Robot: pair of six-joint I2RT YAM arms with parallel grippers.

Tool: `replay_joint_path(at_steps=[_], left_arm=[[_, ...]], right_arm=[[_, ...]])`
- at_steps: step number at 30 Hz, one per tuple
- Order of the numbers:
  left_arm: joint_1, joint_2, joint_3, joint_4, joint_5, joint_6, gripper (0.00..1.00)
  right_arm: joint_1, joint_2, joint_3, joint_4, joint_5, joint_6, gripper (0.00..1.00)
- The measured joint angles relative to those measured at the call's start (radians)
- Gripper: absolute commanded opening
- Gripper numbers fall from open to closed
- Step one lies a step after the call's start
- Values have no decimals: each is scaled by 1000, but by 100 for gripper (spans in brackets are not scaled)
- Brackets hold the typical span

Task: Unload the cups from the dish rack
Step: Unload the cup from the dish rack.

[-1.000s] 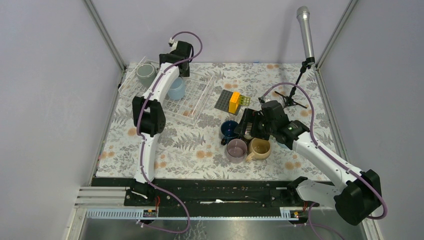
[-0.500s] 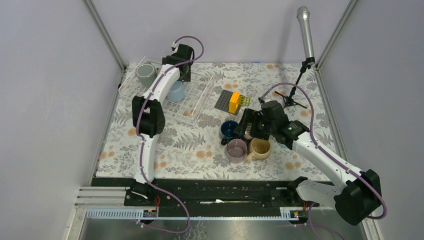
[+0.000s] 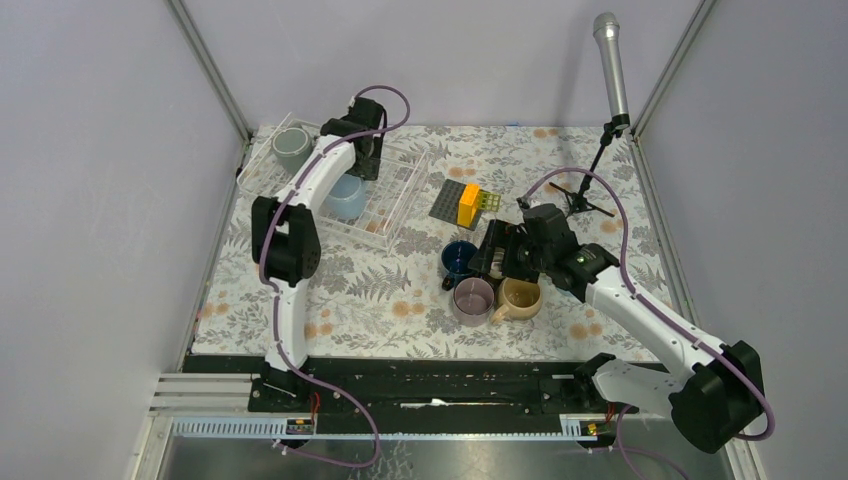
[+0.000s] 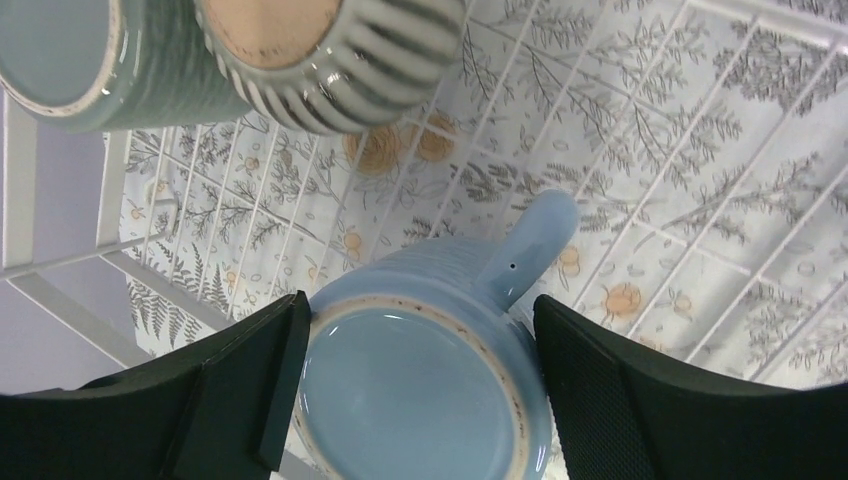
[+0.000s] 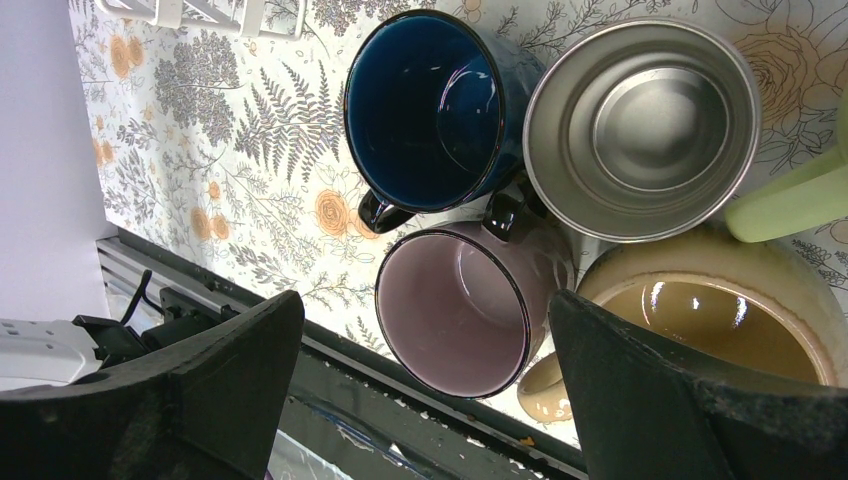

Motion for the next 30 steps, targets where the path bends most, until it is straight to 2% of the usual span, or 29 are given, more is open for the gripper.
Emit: replay_joint_path(at_steps=[9, 20, 30], left_arm=[[-20, -81, -84, 21, 58, 93, 87], [-22, -65, 13, 90, 204, 317, 88], [22, 26, 53, 73, 390, 418, 75]], right_arm=[[0, -4, -3, 0, -5, 0, 100], [0, 8, 23, -60, -8, -13, 100], [0, 46, 85, -110, -7, -27, 100]])
